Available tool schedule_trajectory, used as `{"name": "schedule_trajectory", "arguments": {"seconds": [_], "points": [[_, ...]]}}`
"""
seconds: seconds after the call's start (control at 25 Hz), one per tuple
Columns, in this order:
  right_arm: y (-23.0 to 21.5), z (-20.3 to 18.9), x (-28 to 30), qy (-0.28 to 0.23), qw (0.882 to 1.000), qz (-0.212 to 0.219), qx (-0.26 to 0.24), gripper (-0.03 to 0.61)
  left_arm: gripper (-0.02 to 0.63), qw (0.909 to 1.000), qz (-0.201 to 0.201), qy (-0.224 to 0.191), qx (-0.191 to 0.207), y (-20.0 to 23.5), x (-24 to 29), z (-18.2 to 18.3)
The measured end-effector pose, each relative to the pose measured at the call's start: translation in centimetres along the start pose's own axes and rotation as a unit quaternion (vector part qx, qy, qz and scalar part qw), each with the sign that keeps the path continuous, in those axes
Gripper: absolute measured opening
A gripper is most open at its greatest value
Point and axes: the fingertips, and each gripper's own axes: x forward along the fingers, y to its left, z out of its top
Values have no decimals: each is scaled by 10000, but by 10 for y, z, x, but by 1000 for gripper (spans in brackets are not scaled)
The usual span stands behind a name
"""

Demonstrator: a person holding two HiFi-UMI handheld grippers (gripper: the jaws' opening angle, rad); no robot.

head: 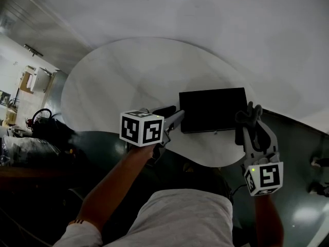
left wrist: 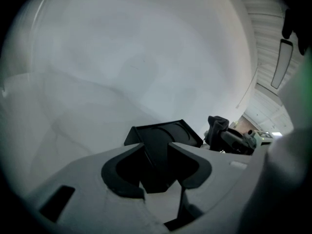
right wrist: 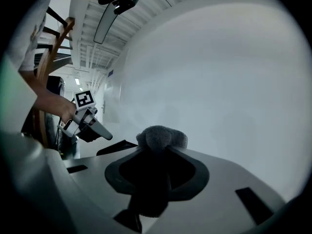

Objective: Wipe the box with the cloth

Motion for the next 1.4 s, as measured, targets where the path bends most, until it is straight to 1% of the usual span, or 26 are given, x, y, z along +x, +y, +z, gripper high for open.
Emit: {"name": "schedule_trajectory", "arguments": {"seconds": [0.12, 0.2, 0.28, 0.36, 0.44, 0.52, 0.64, 0.72, 0.84, 0.92, 0.96, 1.12, 1.28, 1.4], "points": [[5, 27, 10, -120, 9991, 409, 39, 95, 156, 9988, -61, -398, 279, -13, -15, 25], [11, 46, 16, -228, 9972, 714, 70, 95, 145, 9961, -95, -685, 554, -26, -25, 42], [16, 68, 17, -387, 9944, 980, 79, 95, 135, 9910, -108, -1004, 880, -42, -36, 59], [22, 89, 16, -559, 9912, 1196, 59, 95, 120, 9834, -105, -1361, 1194, -57, -49, 76], [28, 110, 18, -732, 9871, 1421, 40, 95, 100, 9739, -106, -1714, 1485, -69, -60, 92], [34, 128, 19, -902, 9822, 1648, 14, 95, 79, 9619, -144, -2066, 1783, -82, -70, 107], [39, 152, 18, -1164, 9742, 1936, 24, 95, 58, 9388, -227, -2612, 2233, -103, -84, 124], [42, 165, 15, -1368, 9680, 2101, 72, 95, 48, 9235, -304, -2948, 2437, -114, -93, 131], [44, 178, 13, -1617, 9605, 2263, 123, 95, 33, 9029, -425, -3342, 2670, -130, -103, 139], [45, 184, 10, -1740, 9558, 2364, 150, 95, 28, 8920, -483, -3545, 2762, -139, -108, 142], [46, 186, 8, -1793, 9534, 2422, 158, 95, 26, 8882, -503, -3624, 2780, -143, -110, 143], [51, 191, -3, -1975, 9437, 2649, 150, 95, 20, 8778, -579, -3837, 2809, -156, -115, 138], [47, 194, -19, -2120, 9372, 2766, 160, 95, 17, 8659, -600, -4037, 2891, -176, -120, 131], [46, 194, -21, -2182, 9344, 2807, 196, 95, 15, 8609, -597, -4107, 2943, -180, -124, 129]]}}
